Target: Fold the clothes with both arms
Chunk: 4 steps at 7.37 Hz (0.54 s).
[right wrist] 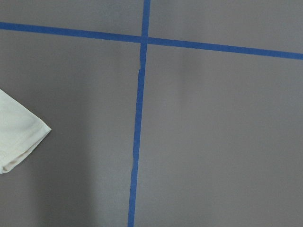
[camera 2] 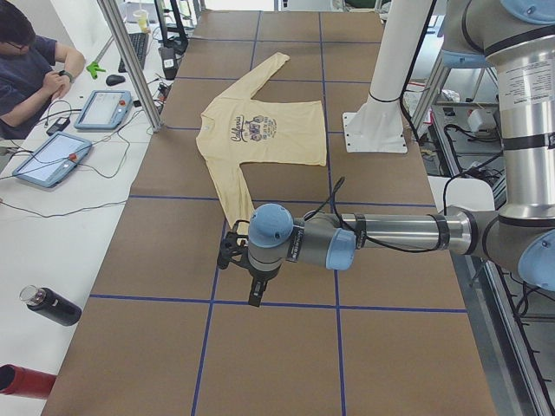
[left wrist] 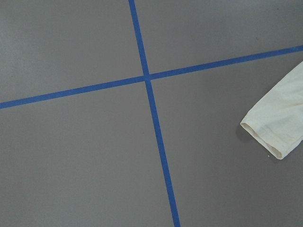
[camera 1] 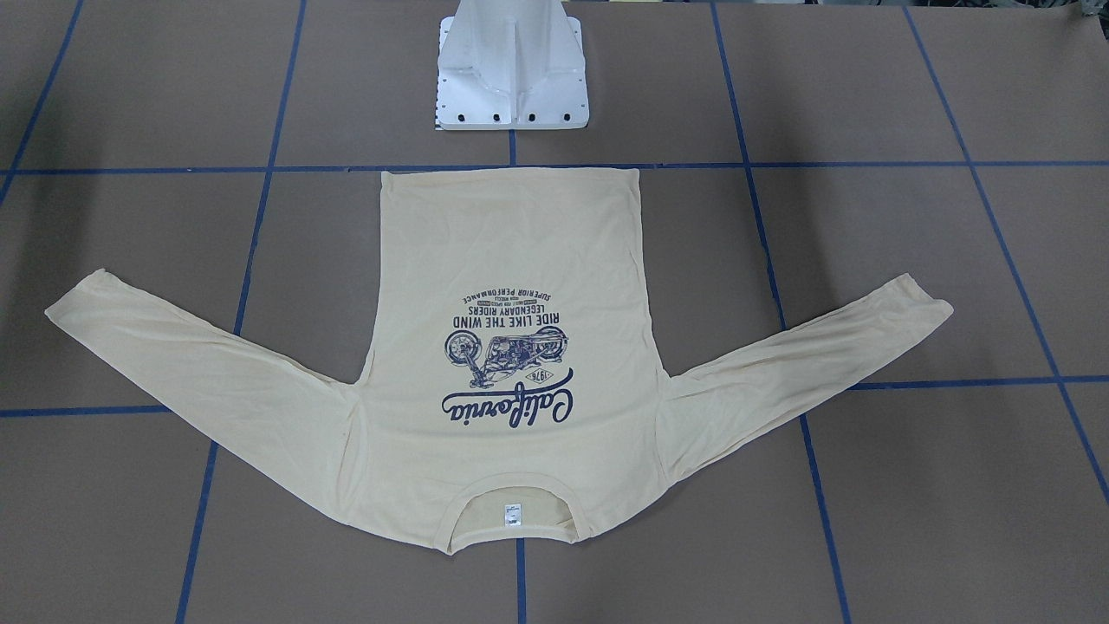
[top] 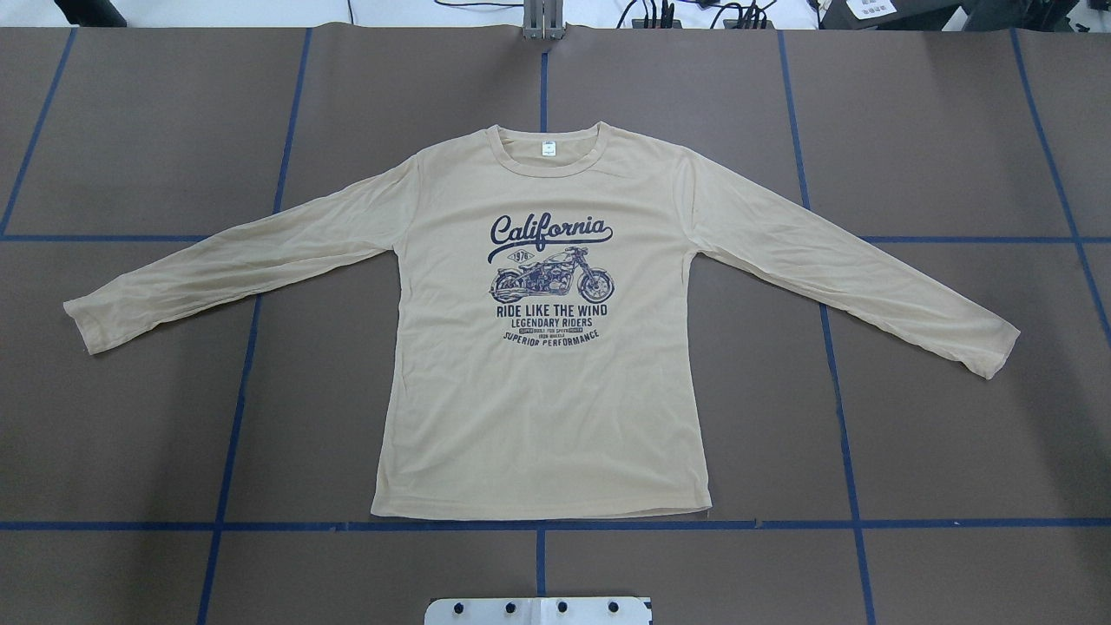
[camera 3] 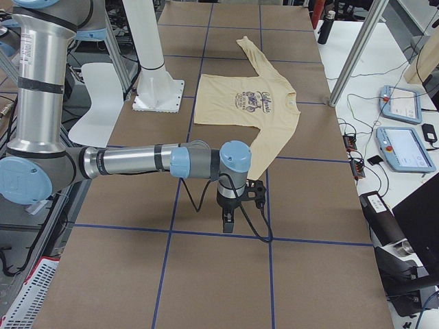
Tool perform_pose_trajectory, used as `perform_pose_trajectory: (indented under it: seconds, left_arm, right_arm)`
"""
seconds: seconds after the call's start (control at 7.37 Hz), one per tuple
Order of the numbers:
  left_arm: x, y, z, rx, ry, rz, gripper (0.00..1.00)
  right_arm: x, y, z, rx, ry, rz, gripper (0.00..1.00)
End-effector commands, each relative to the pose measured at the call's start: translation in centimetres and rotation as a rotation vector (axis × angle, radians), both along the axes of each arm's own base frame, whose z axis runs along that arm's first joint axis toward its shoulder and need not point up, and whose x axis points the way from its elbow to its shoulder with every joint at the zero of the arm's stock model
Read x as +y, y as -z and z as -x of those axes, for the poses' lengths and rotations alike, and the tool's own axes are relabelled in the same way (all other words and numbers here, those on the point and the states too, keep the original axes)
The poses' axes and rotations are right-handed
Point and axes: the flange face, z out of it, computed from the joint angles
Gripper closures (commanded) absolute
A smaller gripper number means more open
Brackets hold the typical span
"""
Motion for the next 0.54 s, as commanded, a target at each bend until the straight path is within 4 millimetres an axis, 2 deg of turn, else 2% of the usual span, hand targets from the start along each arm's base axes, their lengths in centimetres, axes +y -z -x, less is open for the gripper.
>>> perform_pose_trajectory:
  seconds: [0.0, 0.14, 0.41]
  left_arm:
    - [-0.1, 0.6, 0.0, 0.003, -0.002, -0.015, 0.00]
    - [-0.4, 1.0, 0.0, 0.006, -0.002, -0.029, 0.00]
    - [-0.7, 1.7, 0.0, 0.001, -0.001, -0.102, 0.00]
  right_arm:
    - [-0.1, 0.1, 0.1, 0.000, 0.002, -0.003, 0.00]
    - [-0.5, 0.5, 0.3, 0.002, 0.007, -0.013, 0.00]
    - [-3.4, 4.6, 0.7, -0.007, 0.012, -0.103, 0.00]
